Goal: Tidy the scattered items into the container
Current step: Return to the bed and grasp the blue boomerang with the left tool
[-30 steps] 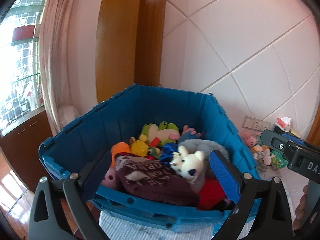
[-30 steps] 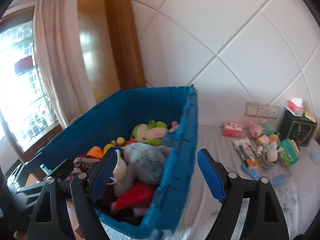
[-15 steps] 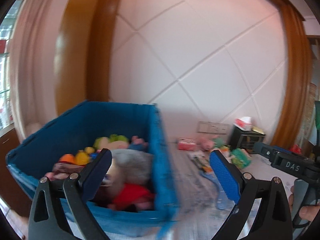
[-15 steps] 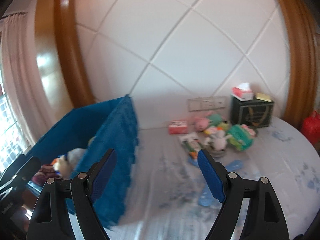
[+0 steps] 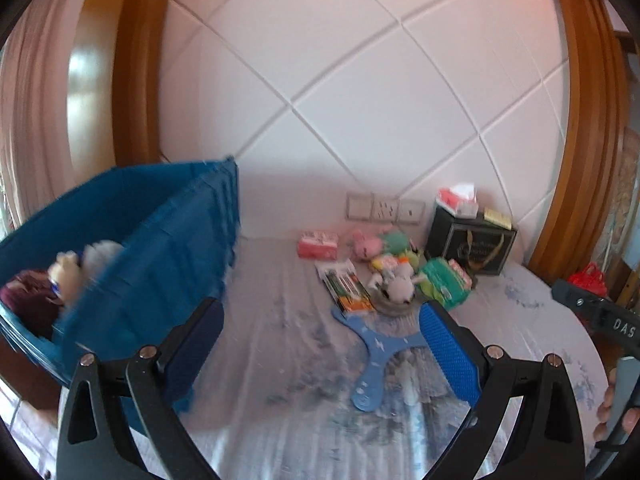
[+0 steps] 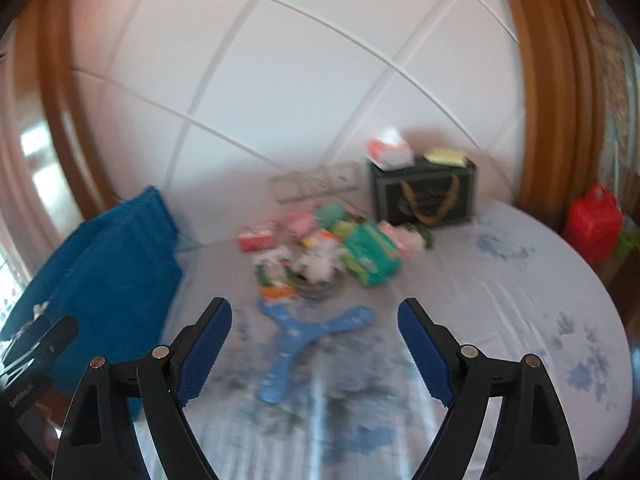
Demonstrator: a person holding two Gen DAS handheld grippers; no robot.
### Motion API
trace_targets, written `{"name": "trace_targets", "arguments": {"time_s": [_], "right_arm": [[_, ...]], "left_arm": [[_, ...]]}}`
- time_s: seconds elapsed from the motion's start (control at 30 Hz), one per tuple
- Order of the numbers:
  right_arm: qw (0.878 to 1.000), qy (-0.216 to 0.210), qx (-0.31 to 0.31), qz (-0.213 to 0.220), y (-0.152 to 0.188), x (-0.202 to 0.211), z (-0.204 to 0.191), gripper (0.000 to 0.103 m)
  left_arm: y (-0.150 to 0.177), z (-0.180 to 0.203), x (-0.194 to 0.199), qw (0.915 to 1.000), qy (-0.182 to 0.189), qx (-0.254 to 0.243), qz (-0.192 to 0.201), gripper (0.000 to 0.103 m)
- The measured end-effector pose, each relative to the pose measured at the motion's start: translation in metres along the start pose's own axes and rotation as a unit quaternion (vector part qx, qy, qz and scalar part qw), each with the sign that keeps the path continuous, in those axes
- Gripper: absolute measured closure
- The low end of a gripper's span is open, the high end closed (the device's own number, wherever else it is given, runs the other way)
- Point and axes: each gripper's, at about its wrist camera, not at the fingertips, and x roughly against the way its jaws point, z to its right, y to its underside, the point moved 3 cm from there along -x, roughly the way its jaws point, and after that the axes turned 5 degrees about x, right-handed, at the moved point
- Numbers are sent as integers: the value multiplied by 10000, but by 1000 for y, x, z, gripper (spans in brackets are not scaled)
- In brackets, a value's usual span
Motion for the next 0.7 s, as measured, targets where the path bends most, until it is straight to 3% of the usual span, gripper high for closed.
{"name": "trace_targets", "arguments": {"time_s": [0.3,0.47,0.7], "right_arm": [[9972,364,-462,-467,26,-20,82,17],[9949,582,-475,-672,37,-28,88,17],[9897,776,-489,-1097,65,-55,80,17]], "left_arm": [[24,25,-40,9985,-164,-221,-465,3],[32,17,-76,9976,24,-236,-656,3],[54,-12,-125,9938,-31,-35,-1113,3]]}}
